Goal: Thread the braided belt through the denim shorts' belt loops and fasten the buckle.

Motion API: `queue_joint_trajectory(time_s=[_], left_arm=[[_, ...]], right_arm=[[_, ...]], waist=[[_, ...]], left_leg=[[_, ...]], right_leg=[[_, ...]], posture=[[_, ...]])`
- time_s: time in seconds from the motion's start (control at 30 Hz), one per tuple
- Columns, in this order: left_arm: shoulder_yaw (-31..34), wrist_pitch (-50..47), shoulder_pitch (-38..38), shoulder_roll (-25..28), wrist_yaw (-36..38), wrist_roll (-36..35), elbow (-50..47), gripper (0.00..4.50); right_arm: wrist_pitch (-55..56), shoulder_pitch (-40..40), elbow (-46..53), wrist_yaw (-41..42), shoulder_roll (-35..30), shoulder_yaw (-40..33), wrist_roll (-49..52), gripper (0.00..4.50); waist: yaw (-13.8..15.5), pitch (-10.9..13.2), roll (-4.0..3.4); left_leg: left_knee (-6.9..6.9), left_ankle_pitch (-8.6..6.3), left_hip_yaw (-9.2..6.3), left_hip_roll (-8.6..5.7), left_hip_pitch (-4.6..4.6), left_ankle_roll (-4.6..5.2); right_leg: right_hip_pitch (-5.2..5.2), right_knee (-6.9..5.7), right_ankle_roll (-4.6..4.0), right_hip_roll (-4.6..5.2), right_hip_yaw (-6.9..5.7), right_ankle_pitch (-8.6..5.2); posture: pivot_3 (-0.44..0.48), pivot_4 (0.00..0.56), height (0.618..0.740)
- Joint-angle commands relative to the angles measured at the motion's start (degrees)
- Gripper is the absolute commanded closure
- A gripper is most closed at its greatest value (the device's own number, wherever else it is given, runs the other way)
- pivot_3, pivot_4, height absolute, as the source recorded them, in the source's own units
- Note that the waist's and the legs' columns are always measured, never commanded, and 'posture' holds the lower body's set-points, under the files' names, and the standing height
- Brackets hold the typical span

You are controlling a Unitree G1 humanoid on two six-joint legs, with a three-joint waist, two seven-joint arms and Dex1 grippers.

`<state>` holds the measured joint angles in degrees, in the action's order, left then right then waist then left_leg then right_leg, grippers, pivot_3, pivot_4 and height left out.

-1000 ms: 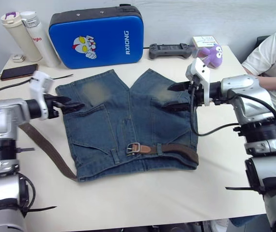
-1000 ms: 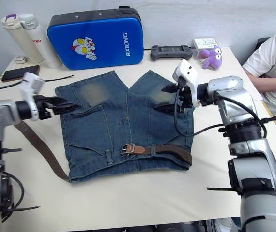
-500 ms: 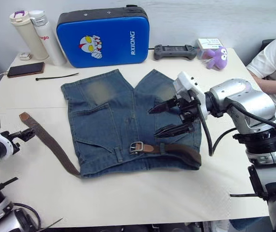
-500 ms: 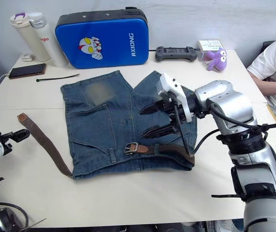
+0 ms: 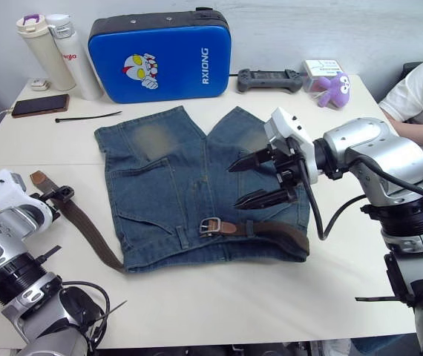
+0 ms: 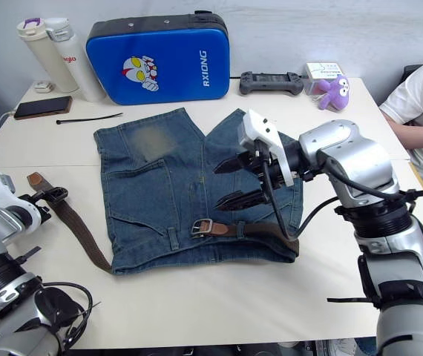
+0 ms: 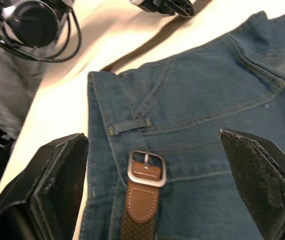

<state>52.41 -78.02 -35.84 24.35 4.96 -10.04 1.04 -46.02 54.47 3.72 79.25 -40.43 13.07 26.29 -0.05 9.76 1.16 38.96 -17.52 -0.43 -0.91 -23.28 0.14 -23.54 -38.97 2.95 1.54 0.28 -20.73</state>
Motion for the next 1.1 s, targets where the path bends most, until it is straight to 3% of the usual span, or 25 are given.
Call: queue_joint_trajectory(time_s=[0.03, 0.13, 0.17, 0.2, 0.3, 0.4, 0.5, 0.6, 0.73, 0.93, 1.1], left_arm=[[2.81, 1.01, -1.43, -1.77, -1.26, -2.26, 3.80, 0.07], [0.96, 1.87, -2.68, -2.57, -3.40, -1.78, 5.80, 0.87], [-0.72, 2.36, -2.62, -2.54, -4.05, -1.25, 6.08, 1.51], [-1.82, 2.72, -2.52, -2.45, -4.51, -1.02, 6.25, 1.68], [-7.04, 3.02, -2.00, -1.66, -9.39, 2.93, 6.74, 3.05], [-8.03, 2.88, -2.54, -1.50, -11.82, 3.93, 6.97, 4.41], [-7.93, 3.73, -2.31, -1.73, -13.14, 4.11, 5.94, 4.41], [-8.85, 9.17, -0.83, -0.99, -9.20, 1.18, 2.52, 4.41], [-8.73, 13.87, 2.53, -1.07, 5.11, -10.28, -5.42, 4.41], [-12.25, 14.45, 6.30, 2.19, 19.45, -23.38, -14.81, 4.41], [-15.36, 14.13, 4.96, 4.55, 24.09, -30.42, -16.13, 4.41]], right_arm=[[-1.02, -0.23, 3.27, -1.62, -1.40, -2.89, 1.53, 0.00], [-0.89, -0.43, 3.84, -3.14, -1.62, -3.45, 1.50, 0.00], [-0.52, -0.47, 3.94, -3.58, -1.62, -3.52, 1.27, 0.00], [-0.28, -0.49, 4.01, -3.86, -1.62, -3.54, 1.14, 0.00], [0.37, -0.27, 3.56, -4.54, -1.57, -3.35, 0.78, 0.00], [1.28, 0.15, 2.51, -5.04, -1.31, -2.83, 0.21, 0.00], [1.87, 0.36, 1.87, -5.30, -1.11, -2.46, -0.03, 0.00], [2.43, 0.81, 0.88, -5.62, -0.52, -2.41, -0.23, 0.00], [2.17, 1.49, -0.79, -6.31, 0.52, -2.88, 0.16, 0.00], [-0.81, 2.45, -3.39, -7.94, 2.30, -5.79, 3.04, 0.00], [-5.44, 2.67, -5.05, -11.30, 4.19, -8.84, 5.83, 0.00]], waist=[[0.08, 0.00, -0.01], [0.37, 0.00, -0.01], [0.43, -0.01, -0.01], [0.57, 0.00, -0.01], [1.23, -0.01, -0.01], [1.40, -0.01, -0.01], [1.33, -0.01, -0.02], [1.20, -0.01, -0.02], [1.05, 0.06, 0.10], [0.41, 0.06, 0.10], [-0.07, 0.06, 0.09]], left_leg=[[0.00, 0.00, 0.00, 0.00, 0.01, 0.00], [0.01, 0.02, -0.02, 0.00, 0.04, -0.03], [0.02, 0.02, -0.02, -0.01, 0.04, -0.03], [0.02, 0.02, -0.02, -0.02, 0.04, -0.03], [0.03, 0.02, -0.02, -0.03, 0.04, -0.03], [0.03, 0.02, -0.01, -0.04, 0.04, -0.02], [0.02, 0.02, 0.00, -0.04, 0.04, -0.03], [0.02, 0.04, -0.01, -0.03, 0.05, -0.06], [0.01, 0.05, -0.02, -0.01, 0.03, -0.09], [-0.03, 0.04, -0.04, -0.01, 0.00, -0.08], [-0.04, 0.04, -0.05, -0.01, 0.01, -0.07]], right_leg=[[0.01, 0.00, 0.00, 0.00, 0.00, 0.00], [0.04, -0.02, 0.00, 0.01, -0.02, 0.00], [0.05, -0.02, 0.00, 0.01, -0.02, 0.00], [0.05, -0.02, 0.00, 0.01, -0.02, 0.00], [0.05, -0.01, 0.00, 0.02, -0.01, 0.00], [0.05, -0.01, 0.00, 0.02, 0.00, 0.00], [0.04, -0.02, 0.00, 0.02, 0.00, 0.00], [0.04, -0.03, 0.00, 0.01, 0.00, 0.00], [0.02, -0.01, 0.00, 0.00, -0.03, 0.00], [0.05, 0.15, 0.00, 0.01, -0.04, 0.00], [0.08, 0.14, 0.00, 0.01, -0.03, 0.00]], posture=[[0.000, 0.150, 0.740], [0.000, 0.150, 0.740], [0.000, 0.150, 0.740], [0.000, 0.150, 0.740], [0.000, 0.150, 0.740], [0.000, 0.150, 0.740], [0.000, 0.150, 0.740], [0.000, 0.150, 0.740], [0.000, 0.150, 0.740], [0.000, 0.150, 0.740], [0.000, 0.150, 0.740]])
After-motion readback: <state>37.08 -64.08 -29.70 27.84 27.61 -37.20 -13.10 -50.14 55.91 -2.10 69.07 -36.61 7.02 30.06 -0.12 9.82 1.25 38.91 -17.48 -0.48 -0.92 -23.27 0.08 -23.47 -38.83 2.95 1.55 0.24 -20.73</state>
